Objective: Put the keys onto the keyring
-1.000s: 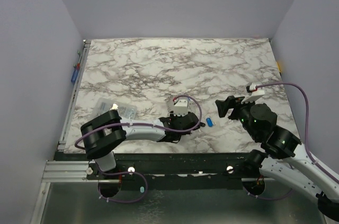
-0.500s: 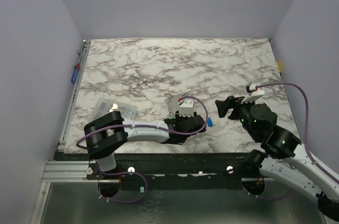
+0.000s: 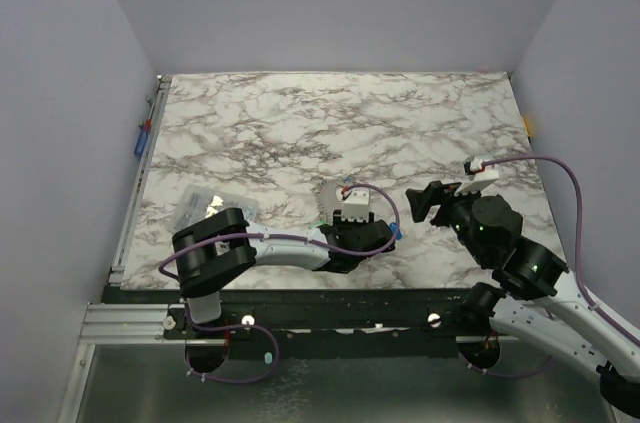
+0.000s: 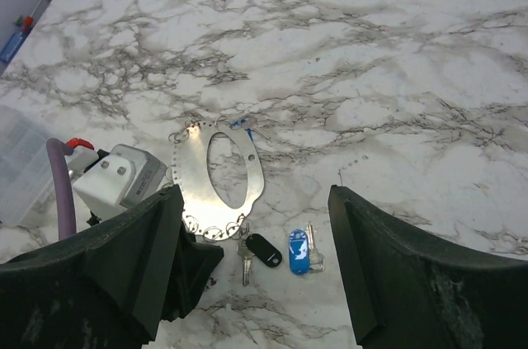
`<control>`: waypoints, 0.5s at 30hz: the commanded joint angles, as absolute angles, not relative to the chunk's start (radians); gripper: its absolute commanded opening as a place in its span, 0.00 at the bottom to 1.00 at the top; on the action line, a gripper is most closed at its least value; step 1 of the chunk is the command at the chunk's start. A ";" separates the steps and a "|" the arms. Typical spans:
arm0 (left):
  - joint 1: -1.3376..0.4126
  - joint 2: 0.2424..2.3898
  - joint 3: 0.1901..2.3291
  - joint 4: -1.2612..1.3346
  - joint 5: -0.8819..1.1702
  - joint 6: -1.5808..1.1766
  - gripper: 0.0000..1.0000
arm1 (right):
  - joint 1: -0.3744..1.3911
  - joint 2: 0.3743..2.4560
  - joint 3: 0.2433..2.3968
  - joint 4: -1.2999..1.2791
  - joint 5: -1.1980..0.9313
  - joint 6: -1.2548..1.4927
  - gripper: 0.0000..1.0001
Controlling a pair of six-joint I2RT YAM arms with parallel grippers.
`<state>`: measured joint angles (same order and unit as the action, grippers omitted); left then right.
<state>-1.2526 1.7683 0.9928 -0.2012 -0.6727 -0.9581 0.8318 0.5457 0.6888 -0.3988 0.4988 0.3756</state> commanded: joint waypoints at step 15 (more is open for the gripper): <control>-1.255 1.834 0.985 -0.120 -0.713 -0.846 0.43 | 0.838 0.558 0.705 -0.422 0.480 0.384 0.80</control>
